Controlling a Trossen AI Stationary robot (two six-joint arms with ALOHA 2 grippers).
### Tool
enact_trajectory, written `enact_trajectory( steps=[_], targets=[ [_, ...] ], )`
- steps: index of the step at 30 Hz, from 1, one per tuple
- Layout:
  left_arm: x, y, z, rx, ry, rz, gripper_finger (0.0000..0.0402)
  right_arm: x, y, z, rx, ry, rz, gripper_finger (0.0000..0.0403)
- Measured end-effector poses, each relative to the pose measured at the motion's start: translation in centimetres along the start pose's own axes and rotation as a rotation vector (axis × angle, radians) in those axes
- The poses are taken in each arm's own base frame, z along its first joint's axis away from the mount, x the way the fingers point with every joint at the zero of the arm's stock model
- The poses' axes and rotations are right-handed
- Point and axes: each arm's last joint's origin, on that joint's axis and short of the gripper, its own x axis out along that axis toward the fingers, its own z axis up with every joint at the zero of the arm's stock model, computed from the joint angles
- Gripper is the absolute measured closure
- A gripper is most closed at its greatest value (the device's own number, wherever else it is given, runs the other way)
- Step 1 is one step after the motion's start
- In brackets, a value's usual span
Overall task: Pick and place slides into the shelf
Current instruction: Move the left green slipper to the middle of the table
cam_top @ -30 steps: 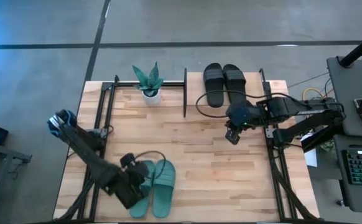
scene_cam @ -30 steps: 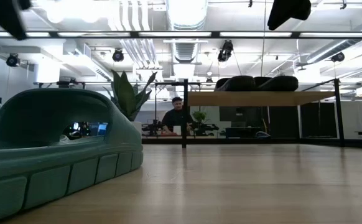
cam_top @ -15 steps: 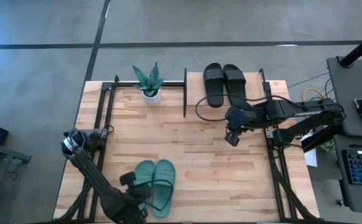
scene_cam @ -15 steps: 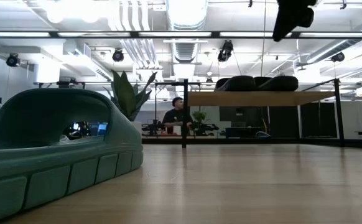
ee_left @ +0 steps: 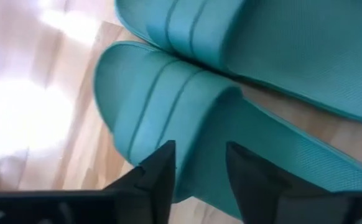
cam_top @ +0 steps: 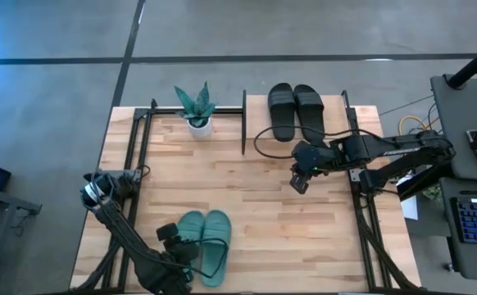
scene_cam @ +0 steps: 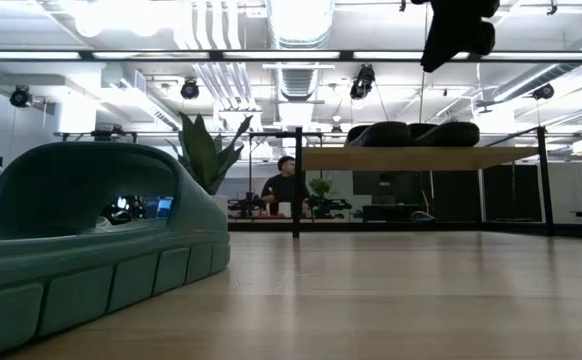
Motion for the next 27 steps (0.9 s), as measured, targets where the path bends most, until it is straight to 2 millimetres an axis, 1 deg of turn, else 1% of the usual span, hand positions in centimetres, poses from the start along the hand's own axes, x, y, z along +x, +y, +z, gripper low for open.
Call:
enact_trajectory(
  steps=[4,7,18,20,22,24,27],
  targets=[
    [0.8,-0.1,-0.4,0.010,0.004,-0.003,0.0238,0.1,-0.1,0.1,0.012,-0.008,-0.001,0.0351],
    [1.3,0.1,-0.6,0.053,0.006,0.021,0.0222,0.1,-0.2,0.2,0.017,-0.012,-0.007,0.0351],
    [4.5,1.1,-1.7,0.081,0.018,0.116,0.0220,0.1,-0.2,0.3,0.038,-0.020,-0.010,0.0351],
    [4.8,1.3,-1.5,0.076,0.023,0.126,0.0228,0.1,-0.2,0.3,0.039,-0.026,-0.017,0.0351],
    [5.1,1.4,-1.4,0.071,0.018,0.129,0.0245,0.1,-0.2,0.3,0.039,-0.027,-0.019,0.0351],
    [5.2,1.5,-1.2,0.067,0.003,0.135,0.0272,0.1,-0.2,0.3,0.039,-0.028,-0.019,0.0351],
    [5.7,1.6,-1.0,0.059,-0.002,0.134,0.0322,0.1,-0.2,0.3,0.050,-0.028,-0.019,0.0351]
  ],
)
